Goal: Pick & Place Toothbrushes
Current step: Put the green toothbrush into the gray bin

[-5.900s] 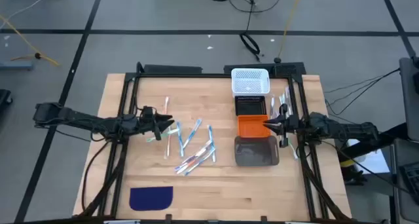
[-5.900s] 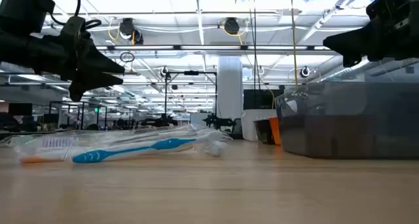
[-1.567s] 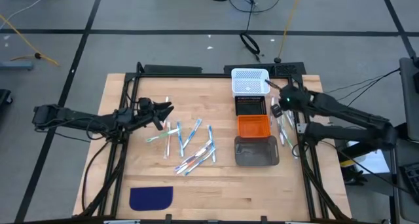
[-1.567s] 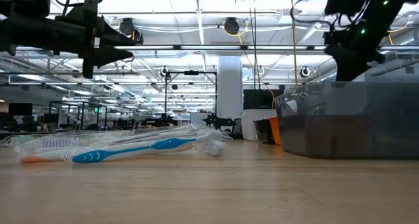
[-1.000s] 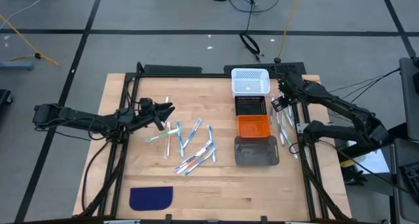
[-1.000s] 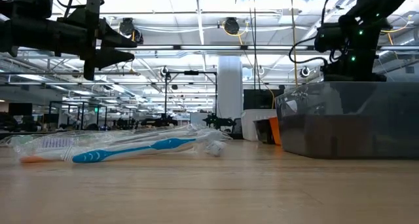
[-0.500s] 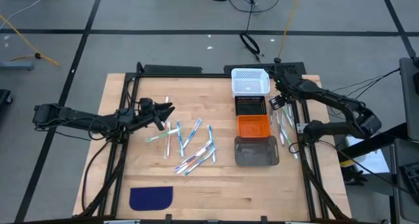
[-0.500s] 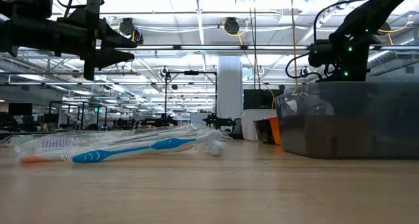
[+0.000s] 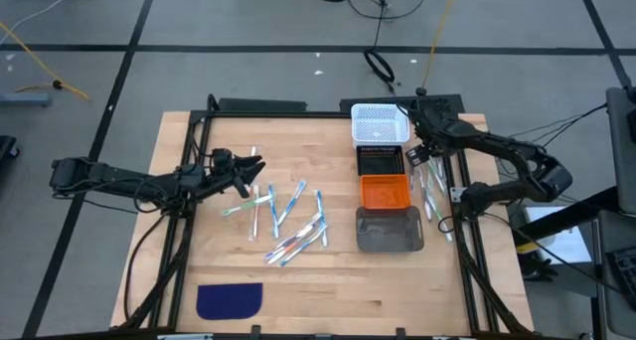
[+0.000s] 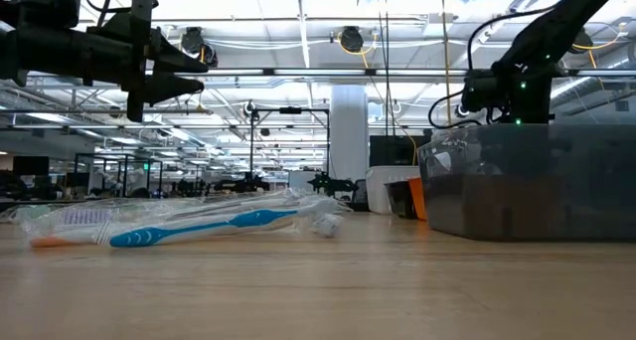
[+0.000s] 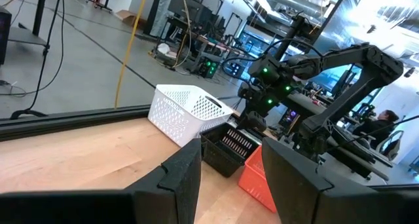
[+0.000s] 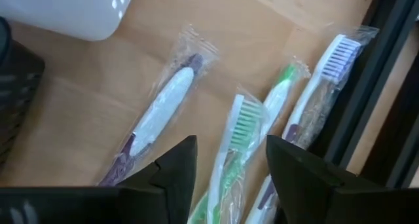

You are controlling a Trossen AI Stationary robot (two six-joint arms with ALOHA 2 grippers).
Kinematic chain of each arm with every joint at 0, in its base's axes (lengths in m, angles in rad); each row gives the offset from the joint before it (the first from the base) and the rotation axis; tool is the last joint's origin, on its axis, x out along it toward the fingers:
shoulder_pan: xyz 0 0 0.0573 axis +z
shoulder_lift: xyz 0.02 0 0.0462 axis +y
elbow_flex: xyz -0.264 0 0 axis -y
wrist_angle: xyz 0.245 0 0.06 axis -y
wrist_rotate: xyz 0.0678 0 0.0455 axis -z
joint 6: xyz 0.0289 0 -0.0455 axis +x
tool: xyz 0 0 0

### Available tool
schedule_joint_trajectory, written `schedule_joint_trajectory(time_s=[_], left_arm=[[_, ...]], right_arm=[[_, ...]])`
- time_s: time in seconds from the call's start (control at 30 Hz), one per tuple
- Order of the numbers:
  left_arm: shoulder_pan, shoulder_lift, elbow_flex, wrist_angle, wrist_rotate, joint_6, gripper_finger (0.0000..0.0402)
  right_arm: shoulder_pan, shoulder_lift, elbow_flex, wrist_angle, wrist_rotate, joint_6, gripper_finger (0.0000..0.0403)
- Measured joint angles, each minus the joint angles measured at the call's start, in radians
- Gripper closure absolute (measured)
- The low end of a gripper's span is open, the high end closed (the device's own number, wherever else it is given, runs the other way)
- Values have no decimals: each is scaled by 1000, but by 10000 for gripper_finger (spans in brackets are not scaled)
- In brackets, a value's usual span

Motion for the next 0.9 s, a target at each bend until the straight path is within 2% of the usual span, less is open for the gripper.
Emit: schedule_joint_trajectory(time_s=[0.5, 0.73, 0.9], left_arm=[[0, 0, 0, -2, 0, -3, 240], [0, 0, 0, -2, 0, -20, 240], [0, 0, 0, -2, 0, -23, 240]], right_arm=[[0, 26, 0, 17, 22, 12, 263], [3, 26, -59, 86, 22, -3, 279], [3, 26, -62, 90, 21, -4, 328]])
